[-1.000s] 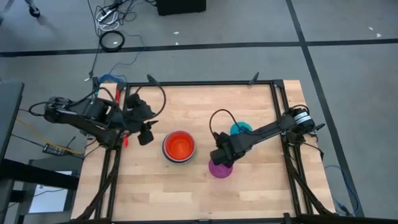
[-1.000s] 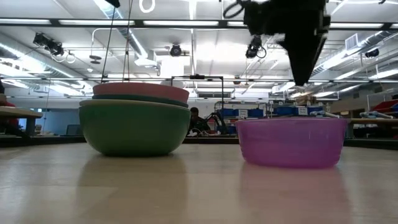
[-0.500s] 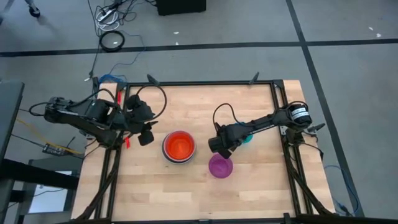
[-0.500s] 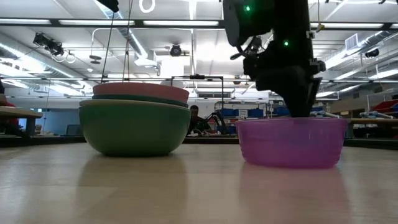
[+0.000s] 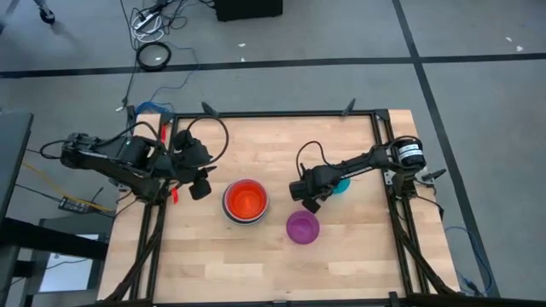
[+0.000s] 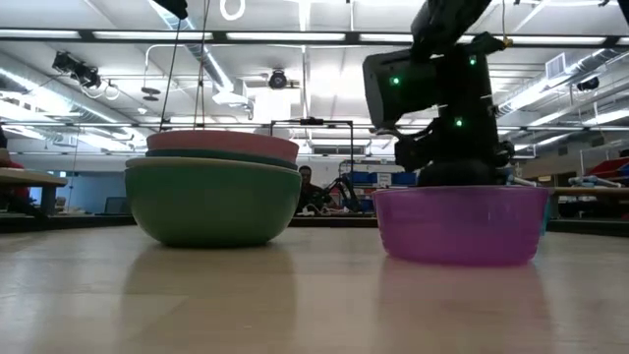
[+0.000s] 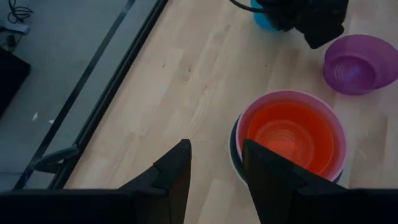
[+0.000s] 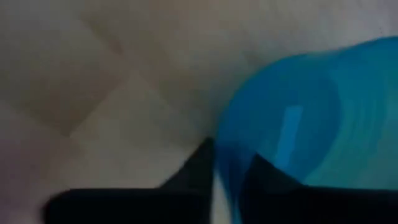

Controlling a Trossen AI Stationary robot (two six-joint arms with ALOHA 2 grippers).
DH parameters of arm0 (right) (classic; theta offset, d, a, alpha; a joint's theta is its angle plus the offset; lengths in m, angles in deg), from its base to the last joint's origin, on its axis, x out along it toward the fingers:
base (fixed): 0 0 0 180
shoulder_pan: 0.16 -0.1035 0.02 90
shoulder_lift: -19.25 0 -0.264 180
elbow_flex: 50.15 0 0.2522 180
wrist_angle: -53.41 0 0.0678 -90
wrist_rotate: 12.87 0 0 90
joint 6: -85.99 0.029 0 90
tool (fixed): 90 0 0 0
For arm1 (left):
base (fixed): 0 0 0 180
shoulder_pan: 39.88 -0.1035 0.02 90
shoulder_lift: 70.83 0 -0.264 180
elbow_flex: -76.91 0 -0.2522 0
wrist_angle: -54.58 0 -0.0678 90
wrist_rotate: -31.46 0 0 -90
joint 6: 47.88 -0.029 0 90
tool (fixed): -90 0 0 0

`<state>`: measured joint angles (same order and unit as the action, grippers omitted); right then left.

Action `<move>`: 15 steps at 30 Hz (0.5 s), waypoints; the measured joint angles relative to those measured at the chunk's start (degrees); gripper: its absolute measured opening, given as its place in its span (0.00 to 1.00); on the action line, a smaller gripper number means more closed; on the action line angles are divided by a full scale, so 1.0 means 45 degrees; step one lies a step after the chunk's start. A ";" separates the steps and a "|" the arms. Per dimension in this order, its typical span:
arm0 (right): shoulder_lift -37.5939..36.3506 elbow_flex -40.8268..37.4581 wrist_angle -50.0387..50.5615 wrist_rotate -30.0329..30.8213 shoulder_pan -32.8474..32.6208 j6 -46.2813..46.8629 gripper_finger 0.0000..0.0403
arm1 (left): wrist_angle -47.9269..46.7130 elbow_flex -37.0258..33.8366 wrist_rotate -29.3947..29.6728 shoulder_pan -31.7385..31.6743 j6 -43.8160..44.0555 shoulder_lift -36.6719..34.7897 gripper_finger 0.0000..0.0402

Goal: Nest bowls inside each other
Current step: Stack the blue bowl on top of the orange bowl

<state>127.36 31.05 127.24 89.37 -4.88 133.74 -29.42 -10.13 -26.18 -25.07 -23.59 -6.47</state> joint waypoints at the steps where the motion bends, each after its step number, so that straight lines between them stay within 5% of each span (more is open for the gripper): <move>1: -0.0054 0.0148 0.0160 0.0014 -0.0064 -0.0152 0.04 | -0.0001 0.0005 0.0000 0.0000 0.0002 0.0000 0.38; 6: -0.0623 0.2568 0.0867 0.0891 -0.0715 -0.1261 0.00 | 0.0011 0.0005 0.0094 0.0000 -0.0009 0.0000 0.38; 15: -0.0231 0.7111 -0.6403 0.0405 -0.2244 -0.6137 0.00 | 0.1311 0.0005 0.0653 -0.0005 -0.0397 -0.0022 0.38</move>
<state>126.32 63.05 98.43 91.19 -14.98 106.12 -23.52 -10.11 -23.24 -25.09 -25.38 -6.57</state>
